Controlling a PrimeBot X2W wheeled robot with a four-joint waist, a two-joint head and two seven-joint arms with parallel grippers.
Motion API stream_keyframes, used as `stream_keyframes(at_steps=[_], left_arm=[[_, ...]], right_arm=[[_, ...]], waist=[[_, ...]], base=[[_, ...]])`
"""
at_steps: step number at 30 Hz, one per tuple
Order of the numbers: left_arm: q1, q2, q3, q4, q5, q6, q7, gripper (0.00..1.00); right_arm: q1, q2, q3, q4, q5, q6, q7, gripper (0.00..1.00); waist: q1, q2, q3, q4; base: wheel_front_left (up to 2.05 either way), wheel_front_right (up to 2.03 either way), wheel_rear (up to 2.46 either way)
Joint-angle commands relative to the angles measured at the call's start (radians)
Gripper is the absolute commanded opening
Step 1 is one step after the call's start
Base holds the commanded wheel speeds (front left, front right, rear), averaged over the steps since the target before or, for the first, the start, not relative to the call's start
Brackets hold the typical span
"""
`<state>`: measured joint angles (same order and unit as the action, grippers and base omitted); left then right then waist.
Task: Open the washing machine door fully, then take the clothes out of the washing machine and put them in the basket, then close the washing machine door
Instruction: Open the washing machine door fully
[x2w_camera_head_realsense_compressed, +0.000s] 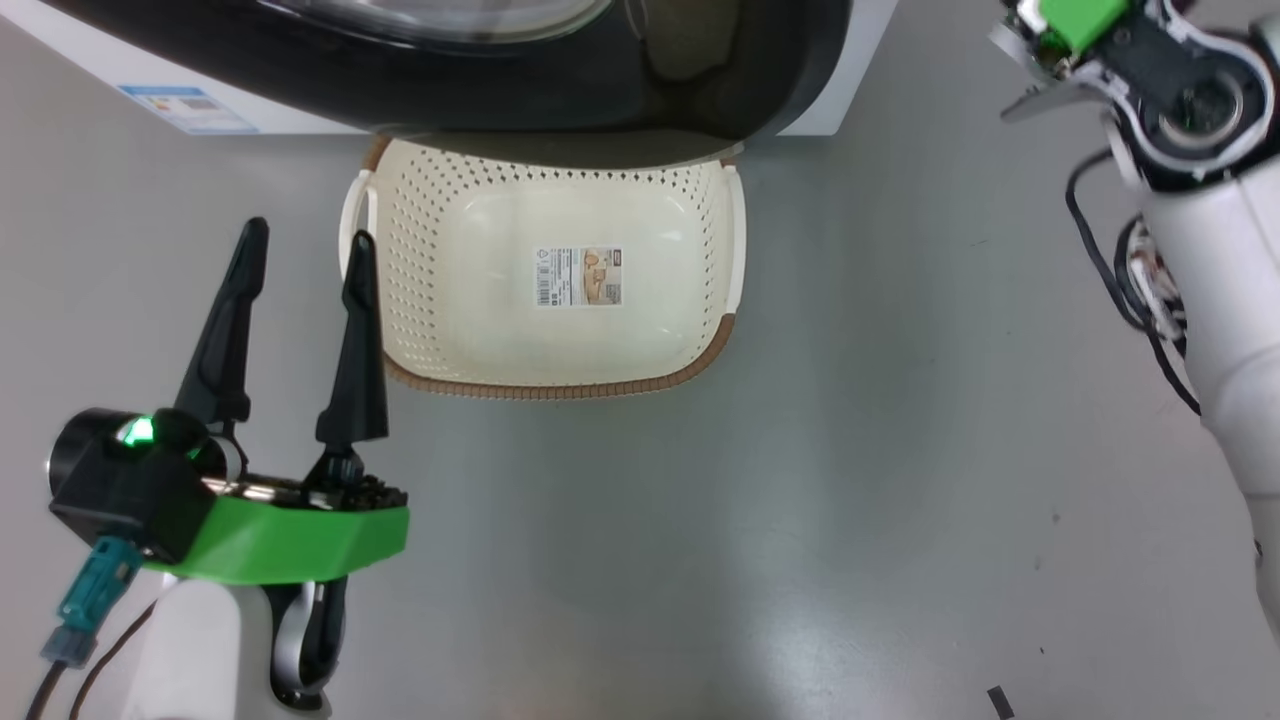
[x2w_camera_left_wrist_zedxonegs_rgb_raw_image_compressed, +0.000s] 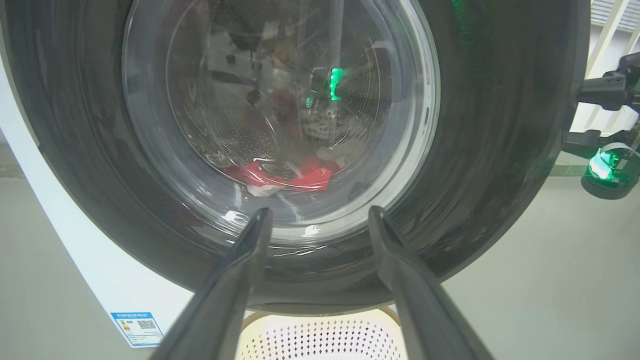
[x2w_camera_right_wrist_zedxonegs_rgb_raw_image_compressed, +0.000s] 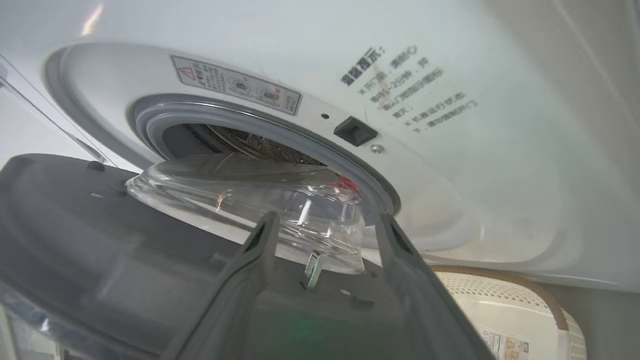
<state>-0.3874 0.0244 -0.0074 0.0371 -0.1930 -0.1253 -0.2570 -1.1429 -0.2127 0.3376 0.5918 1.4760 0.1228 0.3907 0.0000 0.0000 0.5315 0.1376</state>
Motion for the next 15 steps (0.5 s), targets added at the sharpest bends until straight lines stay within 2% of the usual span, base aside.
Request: stream_keyframes(at_steps=[1,7,12,15], left_arm=[[0.029,0.026,0.035,-0.018,0.011,-0.005,-0.005,1.0],[0.035,0.026,0.042,-0.014,0.013,-0.005,-0.005,1.0],[0.036,0.026,0.048,-0.013,0.019,-0.005,-0.005,1.0],[0.038,0.026,0.053,-0.013,0.024,-0.005,-0.005,1.0]], right_arm=[[0.044,0.002,0.009,-0.053,-0.042,0.008,-0.054,1.0],[0.155,-0.059,0.082,-0.138,-0.223,0.008,-0.333,1.0],[0.233,-0.102,0.15,-0.138,-0.373,0.008,-0.575,1.0],[0.269,-0.114,0.166,-0.113,-0.487,0.008,-0.642,1.0]], waist=[[0.0,0.0,-0.008,-0.006],[0.0,0.0,-0.017,-0.019],[0.0,0.0,-0.02,-0.032],[0.0,0.0,-0.021,-0.039]], base=[[0.0,0.0,0.0],[0.0,0.0,0.0],[0.0,0.0,0.0],[0.0,0.0,0.0]])
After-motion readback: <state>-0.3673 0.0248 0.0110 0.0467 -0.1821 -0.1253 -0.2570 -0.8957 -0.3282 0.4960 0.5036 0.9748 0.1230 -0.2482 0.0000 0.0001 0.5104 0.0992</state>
